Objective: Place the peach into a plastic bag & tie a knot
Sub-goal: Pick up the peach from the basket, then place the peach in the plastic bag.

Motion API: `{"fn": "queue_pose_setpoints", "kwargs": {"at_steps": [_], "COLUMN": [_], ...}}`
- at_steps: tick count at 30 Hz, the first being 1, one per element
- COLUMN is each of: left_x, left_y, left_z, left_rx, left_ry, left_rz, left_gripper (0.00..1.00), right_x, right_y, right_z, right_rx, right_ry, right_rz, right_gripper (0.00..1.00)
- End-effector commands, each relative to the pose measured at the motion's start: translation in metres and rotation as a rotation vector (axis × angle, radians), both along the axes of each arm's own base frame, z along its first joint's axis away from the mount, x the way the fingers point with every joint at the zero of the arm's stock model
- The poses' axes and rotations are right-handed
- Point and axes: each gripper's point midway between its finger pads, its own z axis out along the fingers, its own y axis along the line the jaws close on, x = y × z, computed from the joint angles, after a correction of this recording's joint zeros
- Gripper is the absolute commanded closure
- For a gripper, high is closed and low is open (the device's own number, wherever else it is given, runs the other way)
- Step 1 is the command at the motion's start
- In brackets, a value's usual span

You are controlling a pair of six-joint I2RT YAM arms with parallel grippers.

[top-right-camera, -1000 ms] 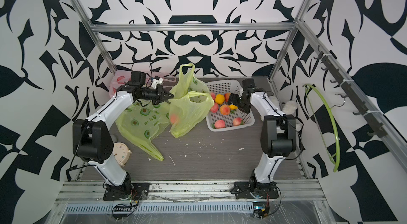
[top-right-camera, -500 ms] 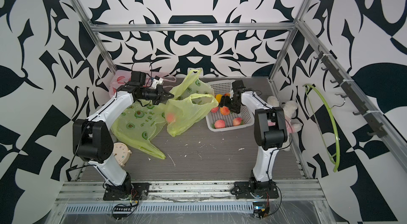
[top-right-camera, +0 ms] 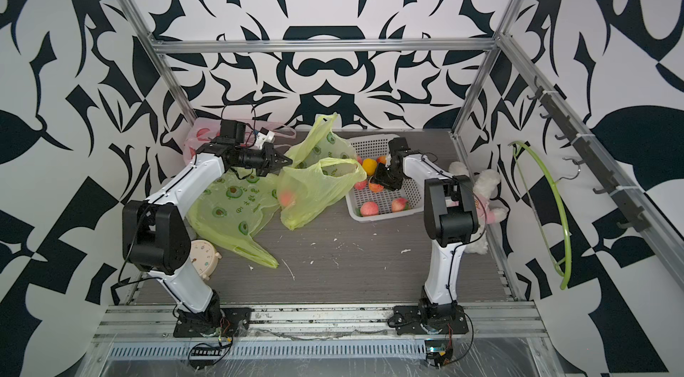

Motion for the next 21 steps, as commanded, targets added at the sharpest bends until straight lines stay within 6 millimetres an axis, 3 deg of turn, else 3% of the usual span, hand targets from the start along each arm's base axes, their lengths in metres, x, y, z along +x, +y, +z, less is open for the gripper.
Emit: {"fn": "queue_pose_setpoints", "kwargs": {"at_steps": [1, 8, 12, 16, 19, 21], "left_x": [0.000, -0.002, -0.004, -0.004, -0.004, -0.004], "left_y": [-0.001, -0.001, -0.001, -0.001, -0.001, -0.002], "left_z": [0.003, 0.002, 0.002, 0.003, 0.004, 0.006], "left_rx": [-0.005, -0.004, -0.004, -0.006, -0.009, -0.009], "left_ry": [0.001, 0.005, 0.003, 0.001, 0.000, -0.004], "left_rz": [-0.019, -0.022, -0.023, -0.022, -0.021, -0.022], "left_gripper": [1.00, 1.00, 1.00, 1.00, 1.00, 1.00], "right_x": [0.004, -0.011, -0.021, -0.035, -0.044, -0.047], "right_y": [0.009, 0.026, 0.051, 0.086, 0.109, 0.119], "right_z": [0.067, 0.183, 0.239, 0.266, 0.271, 0.270], "right_rx": [0.075, 0.200, 0.278, 0.337, 0.341, 0.335], "right_ry": [-0.151, -0.378, -0.470, -0.489, -0.474, -0.460], "right_rz": [0.022, 0.096, 0.185, 0.298, 0.363, 0.389], "right_gripper": [0.68, 0.75, 0.76, 0.76, 0.75, 0.69]}}
